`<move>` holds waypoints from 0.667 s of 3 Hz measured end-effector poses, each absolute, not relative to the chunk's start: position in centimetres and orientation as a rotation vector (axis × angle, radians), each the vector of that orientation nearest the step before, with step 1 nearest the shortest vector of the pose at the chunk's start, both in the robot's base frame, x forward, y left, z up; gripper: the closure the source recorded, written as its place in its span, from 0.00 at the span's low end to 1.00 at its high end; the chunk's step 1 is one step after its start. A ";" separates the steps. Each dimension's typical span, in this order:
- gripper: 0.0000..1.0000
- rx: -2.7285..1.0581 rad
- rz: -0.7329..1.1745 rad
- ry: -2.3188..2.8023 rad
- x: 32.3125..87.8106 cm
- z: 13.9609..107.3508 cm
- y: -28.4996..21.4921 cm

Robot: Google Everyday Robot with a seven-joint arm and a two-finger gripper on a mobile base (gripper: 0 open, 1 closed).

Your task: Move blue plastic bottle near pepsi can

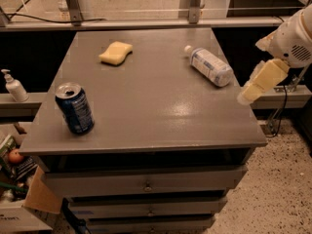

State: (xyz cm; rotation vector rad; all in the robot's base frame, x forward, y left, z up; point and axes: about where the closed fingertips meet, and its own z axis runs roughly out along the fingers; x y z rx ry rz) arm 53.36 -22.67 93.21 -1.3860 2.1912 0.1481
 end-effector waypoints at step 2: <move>0.00 -1.275 0.183 2.163 56.8 91.7 -22.3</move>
Offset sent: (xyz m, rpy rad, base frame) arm 0.0271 0.0021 -0.0117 0.0631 -0.0269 -0.0446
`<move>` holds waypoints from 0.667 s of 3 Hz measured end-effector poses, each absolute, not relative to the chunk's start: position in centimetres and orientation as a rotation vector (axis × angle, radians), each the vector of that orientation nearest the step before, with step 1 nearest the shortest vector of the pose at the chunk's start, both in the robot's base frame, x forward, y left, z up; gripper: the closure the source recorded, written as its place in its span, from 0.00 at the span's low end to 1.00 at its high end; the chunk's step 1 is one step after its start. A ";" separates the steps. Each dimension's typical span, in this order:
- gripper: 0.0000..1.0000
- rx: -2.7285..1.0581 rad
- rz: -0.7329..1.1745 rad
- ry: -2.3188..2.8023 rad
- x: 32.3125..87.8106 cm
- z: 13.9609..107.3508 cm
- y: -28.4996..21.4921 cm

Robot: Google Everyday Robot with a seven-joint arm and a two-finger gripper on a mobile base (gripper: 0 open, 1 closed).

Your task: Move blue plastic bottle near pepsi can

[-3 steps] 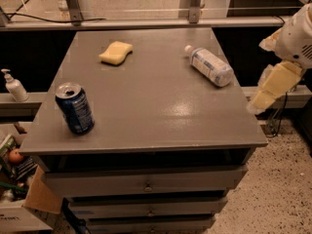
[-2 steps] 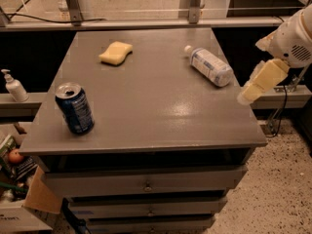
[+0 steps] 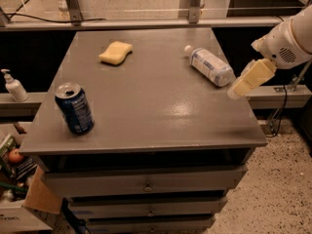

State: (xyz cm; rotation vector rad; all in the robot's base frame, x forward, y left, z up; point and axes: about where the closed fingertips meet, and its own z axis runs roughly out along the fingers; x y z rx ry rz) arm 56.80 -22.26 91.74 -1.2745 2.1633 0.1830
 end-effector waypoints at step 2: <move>0.00 -1.143 0.271 2.158 61.7 89.9 -20.5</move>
Offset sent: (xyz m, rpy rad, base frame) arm 0.0901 0.0265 -0.0284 0.2062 0.0016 -0.1220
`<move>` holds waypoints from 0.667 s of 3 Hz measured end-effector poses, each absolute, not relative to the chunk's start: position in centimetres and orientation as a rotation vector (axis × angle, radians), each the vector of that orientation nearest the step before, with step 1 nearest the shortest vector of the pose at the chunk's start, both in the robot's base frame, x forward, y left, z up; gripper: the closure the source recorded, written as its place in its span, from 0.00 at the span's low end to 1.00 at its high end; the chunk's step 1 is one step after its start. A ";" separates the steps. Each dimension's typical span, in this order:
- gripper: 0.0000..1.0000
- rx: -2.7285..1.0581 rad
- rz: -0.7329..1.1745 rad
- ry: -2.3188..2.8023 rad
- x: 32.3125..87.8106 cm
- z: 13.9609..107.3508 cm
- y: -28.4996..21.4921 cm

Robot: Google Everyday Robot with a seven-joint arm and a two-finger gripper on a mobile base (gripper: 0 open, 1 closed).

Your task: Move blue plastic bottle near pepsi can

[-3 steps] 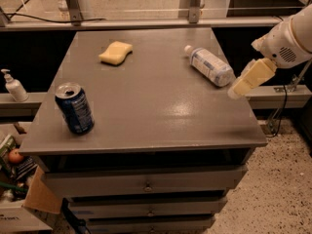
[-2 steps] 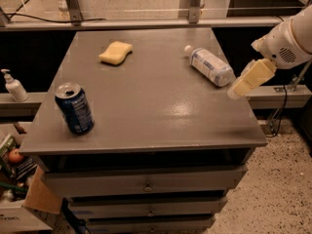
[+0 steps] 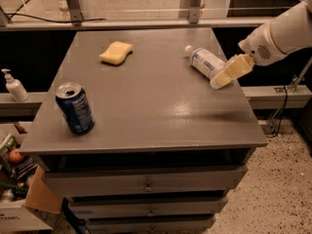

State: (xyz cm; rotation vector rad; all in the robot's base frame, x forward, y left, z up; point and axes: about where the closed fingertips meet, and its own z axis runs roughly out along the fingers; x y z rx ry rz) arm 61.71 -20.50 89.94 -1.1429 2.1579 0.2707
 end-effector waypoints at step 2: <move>0.00 -1.021 0.342 2.219 66.0 86.7 -19.5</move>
Offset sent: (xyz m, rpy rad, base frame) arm 0.0634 0.0079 -0.0494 0.0979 0.0888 -0.1398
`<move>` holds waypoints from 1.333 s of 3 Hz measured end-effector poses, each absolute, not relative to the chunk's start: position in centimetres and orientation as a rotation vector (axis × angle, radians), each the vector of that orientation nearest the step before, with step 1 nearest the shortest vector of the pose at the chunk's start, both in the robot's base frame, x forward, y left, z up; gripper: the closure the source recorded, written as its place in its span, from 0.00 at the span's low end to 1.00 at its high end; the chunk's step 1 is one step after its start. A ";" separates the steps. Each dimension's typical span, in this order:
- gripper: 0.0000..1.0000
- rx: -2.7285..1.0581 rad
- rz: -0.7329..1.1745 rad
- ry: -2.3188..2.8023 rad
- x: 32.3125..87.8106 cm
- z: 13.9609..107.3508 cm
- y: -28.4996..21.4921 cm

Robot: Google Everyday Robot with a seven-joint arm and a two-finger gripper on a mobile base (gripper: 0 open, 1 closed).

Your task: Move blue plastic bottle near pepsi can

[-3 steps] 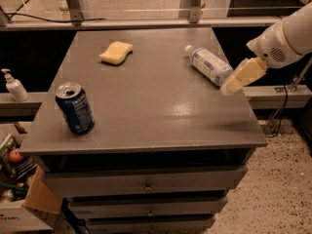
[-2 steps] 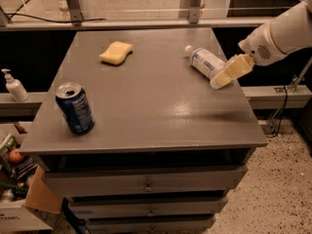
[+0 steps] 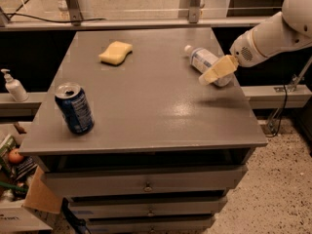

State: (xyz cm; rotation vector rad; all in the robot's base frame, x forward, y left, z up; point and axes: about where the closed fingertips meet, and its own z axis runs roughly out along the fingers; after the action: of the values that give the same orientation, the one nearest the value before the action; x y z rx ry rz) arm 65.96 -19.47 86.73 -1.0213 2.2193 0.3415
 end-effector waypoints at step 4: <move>0.87 -0.949 0.378 2.244 68.0 84.5 -19.3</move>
Offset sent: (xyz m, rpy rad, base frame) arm 0.0251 -0.0031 -0.0226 0.0552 0.0292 -0.0719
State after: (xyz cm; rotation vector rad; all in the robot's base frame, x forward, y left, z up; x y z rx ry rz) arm 67.98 -19.34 84.52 -0.9490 2.2437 0.3782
